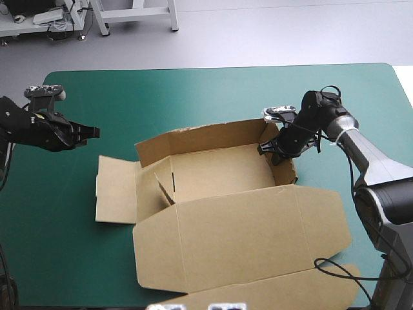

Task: Fold the box

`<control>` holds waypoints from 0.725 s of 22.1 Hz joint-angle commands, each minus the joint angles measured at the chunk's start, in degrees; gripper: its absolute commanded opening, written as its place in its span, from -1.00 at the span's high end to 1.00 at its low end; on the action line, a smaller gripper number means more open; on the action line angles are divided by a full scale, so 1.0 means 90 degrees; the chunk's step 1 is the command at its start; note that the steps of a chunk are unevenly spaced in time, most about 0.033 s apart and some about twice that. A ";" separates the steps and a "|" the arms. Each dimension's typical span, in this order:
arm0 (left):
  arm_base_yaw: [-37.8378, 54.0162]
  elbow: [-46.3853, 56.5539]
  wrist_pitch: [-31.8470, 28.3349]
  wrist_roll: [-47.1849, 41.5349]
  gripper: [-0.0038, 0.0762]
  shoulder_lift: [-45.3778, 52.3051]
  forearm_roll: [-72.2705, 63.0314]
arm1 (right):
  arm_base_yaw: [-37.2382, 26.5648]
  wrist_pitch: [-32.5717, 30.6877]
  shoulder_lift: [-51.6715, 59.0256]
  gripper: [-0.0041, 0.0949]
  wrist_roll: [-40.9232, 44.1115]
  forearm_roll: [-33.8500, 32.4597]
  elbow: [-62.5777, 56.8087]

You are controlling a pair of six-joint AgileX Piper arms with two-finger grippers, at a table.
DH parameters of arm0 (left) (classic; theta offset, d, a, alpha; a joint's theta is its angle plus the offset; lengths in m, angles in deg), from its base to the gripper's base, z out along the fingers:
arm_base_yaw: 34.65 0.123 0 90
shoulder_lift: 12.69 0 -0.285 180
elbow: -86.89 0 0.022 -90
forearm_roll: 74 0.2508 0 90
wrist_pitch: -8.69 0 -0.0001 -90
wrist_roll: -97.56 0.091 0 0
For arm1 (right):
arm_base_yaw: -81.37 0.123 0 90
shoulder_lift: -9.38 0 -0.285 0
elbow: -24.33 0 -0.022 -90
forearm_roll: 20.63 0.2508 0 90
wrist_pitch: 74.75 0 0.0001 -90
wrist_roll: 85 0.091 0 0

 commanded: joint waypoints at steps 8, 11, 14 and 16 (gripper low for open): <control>0.0188 -0.0162 -0.0655 -0.0100 0.93 0.0174 0.0086 | -0.0009 0.0074 0.0606 0.95 0.0142 0.0588 0.0138; 0.0751 -0.0162 -0.0666 -0.0123 0.93 0.0174 0.0057 | -0.0022 0.0264 0.1156 0.95 0.0142 0.0604 0.0138; 0.1152 -0.0162 -0.0733 -0.0123 0.93 0.0174 0.0025 | -0.0161 0.0399 0.1761 0.95 0.0142 0.0869 0.0138; 0.1299 -0.0162 -0.0868 -0.0123 0.93 0.0174 0.0025 | -0.0334 0.0398 0.2146 0.95 0.0094 0.1156 0.0138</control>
